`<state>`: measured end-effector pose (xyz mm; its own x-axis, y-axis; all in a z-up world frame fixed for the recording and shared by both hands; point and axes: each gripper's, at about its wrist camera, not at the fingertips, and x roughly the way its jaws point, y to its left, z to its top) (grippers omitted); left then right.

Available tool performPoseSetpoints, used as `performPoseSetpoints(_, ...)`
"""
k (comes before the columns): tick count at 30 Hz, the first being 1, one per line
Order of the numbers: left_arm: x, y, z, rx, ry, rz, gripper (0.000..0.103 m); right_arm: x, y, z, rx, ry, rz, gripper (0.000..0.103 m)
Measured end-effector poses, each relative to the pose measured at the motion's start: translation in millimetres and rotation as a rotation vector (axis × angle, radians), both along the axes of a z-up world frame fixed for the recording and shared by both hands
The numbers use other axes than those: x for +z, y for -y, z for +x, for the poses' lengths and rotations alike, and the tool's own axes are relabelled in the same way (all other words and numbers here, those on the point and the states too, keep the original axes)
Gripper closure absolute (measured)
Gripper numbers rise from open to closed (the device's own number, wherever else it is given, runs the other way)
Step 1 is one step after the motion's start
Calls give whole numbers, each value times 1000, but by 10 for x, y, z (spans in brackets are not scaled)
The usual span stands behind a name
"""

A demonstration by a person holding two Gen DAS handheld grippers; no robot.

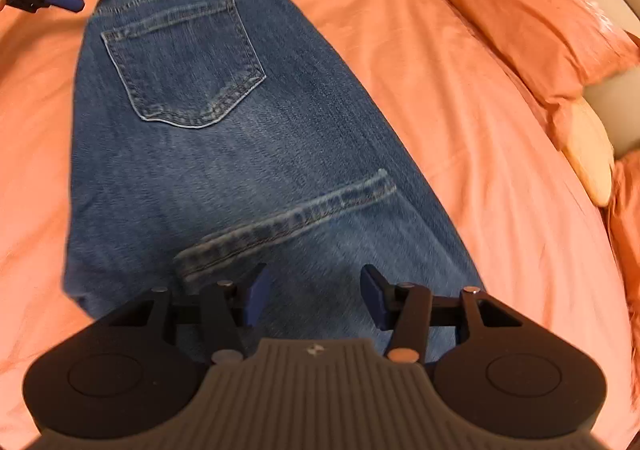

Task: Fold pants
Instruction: 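Grasp the folded leg hems with the left gripper, then lift the hems with the left gripper and fold them over toward the waistband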

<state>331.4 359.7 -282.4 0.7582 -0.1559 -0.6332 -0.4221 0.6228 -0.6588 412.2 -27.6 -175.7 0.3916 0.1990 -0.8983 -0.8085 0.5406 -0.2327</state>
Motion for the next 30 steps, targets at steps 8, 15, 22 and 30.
performPoseSetpoints(8, -386, -204, 277, 66, 41, -165, 31, -311, -257, 300, 102, -132, -56, 62)
performPoseSetpoints(15, -493, -218, 351, 46, 86, -155, 33, -404, -248, 493, 155, -234, -45, 61)
performPoseSetpoints(22, -231, -110, 284, 51, 90, -69, 61, -424, -234, 509, 165, -236, -37, 60)
performPoseSetpoints(30, 649, 216, 252, -46, 203, 67, 66, -405, 3, 443, 117, -200, 37, 60)
